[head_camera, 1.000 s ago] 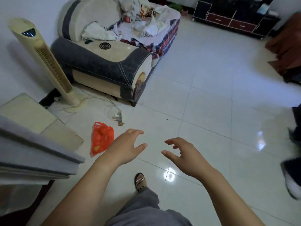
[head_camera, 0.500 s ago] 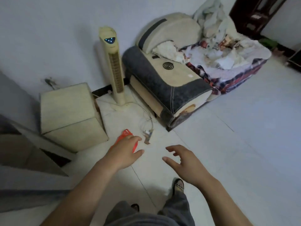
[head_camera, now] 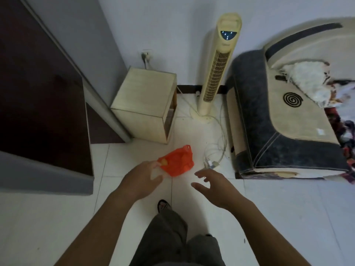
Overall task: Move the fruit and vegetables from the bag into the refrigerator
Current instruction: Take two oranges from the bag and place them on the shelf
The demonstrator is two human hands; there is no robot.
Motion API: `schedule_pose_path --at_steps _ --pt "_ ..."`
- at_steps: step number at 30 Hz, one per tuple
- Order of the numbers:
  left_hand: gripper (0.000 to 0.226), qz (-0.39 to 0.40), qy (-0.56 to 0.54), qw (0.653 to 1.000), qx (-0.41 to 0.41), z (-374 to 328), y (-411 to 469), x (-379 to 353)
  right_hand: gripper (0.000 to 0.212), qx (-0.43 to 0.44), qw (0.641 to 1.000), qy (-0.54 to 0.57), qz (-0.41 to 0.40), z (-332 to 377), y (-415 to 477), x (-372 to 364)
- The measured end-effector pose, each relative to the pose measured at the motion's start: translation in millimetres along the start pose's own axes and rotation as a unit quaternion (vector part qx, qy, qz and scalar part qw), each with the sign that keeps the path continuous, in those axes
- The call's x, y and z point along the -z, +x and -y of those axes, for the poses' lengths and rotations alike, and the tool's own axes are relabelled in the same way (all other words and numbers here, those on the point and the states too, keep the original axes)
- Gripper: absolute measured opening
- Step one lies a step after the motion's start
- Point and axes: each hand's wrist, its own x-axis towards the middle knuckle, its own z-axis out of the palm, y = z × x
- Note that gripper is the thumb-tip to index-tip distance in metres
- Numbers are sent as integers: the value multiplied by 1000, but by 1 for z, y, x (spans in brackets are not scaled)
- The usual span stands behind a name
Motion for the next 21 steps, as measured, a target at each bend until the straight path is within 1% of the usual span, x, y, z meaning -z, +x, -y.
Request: schedule_pose_path --at_steps 5,9,12,16,18,21 --pt "45 17 -30 999 -2 4 62 2 48 -6 1000 -12 23 0 52 9" --pt "42 -14 -80 996 29 12 121 3 46 -9 998 -14 55 -16 110 19" --pt "42 -29 -113 991 61 29 165 -8 44 -20 997 -4 71 -38 165 12" --pt "34 -60 -142 983 101 70 237 -50 40 -26 992 -3 120 -84 254 -22" --pt "35 -80 -144 980 115 98 285 -85 38 -13 989 -15 146 -115 314 -52" --pt "39 -77 -133 981 121 150 364 -148 40 15 987 -50 152 -161 416 -105"
